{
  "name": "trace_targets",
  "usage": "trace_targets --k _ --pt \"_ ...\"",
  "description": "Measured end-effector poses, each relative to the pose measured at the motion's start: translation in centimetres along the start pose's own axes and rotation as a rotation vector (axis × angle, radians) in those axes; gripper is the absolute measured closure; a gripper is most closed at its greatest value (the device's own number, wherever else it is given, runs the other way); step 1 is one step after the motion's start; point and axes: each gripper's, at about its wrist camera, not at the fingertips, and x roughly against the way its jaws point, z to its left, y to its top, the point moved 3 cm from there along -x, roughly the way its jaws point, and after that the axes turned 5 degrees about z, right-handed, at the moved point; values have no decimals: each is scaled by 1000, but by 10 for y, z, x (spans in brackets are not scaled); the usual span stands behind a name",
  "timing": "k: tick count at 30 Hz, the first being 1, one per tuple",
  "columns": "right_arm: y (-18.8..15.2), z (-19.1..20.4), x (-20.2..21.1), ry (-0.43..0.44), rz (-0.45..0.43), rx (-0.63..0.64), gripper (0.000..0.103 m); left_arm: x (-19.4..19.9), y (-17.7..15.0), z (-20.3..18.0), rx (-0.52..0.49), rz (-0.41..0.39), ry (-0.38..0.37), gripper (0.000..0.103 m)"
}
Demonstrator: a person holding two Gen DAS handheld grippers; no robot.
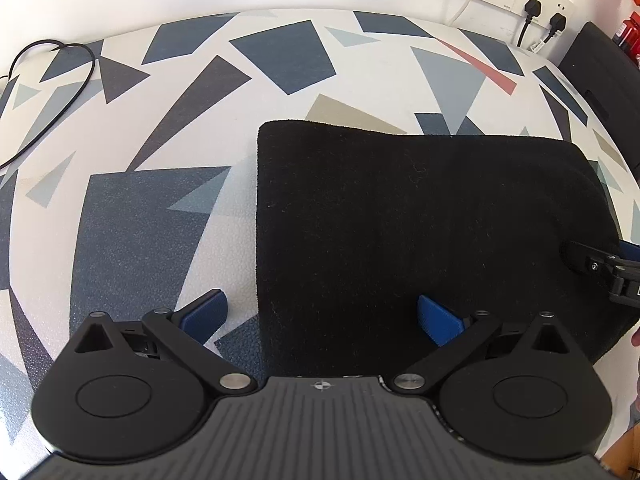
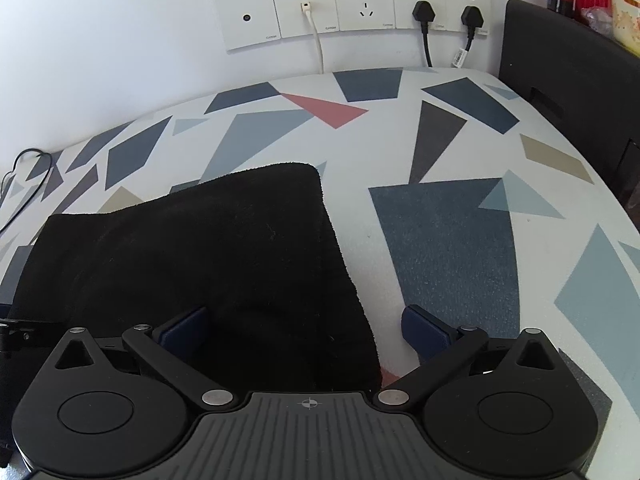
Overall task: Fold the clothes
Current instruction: 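Press and smooth the folded sweatpants square with both open grippers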
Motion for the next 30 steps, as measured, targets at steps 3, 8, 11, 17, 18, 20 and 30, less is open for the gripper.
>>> trace_targets --k 3,8,11,17,18,20,30 --pt "0 0 0 -1 1 2 1 1 -2 0 -18 1 -3 0" --pt "1 -1 0 11 16 10 1 3 -4 6 -73 20 -48 0" --pt "2 -1 1 14 31 4 1 3 -3 10 -79 31 -69 0" --pt "-2 4 2 24 24 41 1 0 -4 2 -74 27 -15 0" --pt "-3 5 2 26 20 45 1 -1 -3 1 -67 24 -10 0" --pt "-4 8 3 38 10 61 6 -1 -2 1 -59 28 -7 0" --pt "-10 21 12 97 -13 79 48 8 -5 -9 -6 35 -19 33"
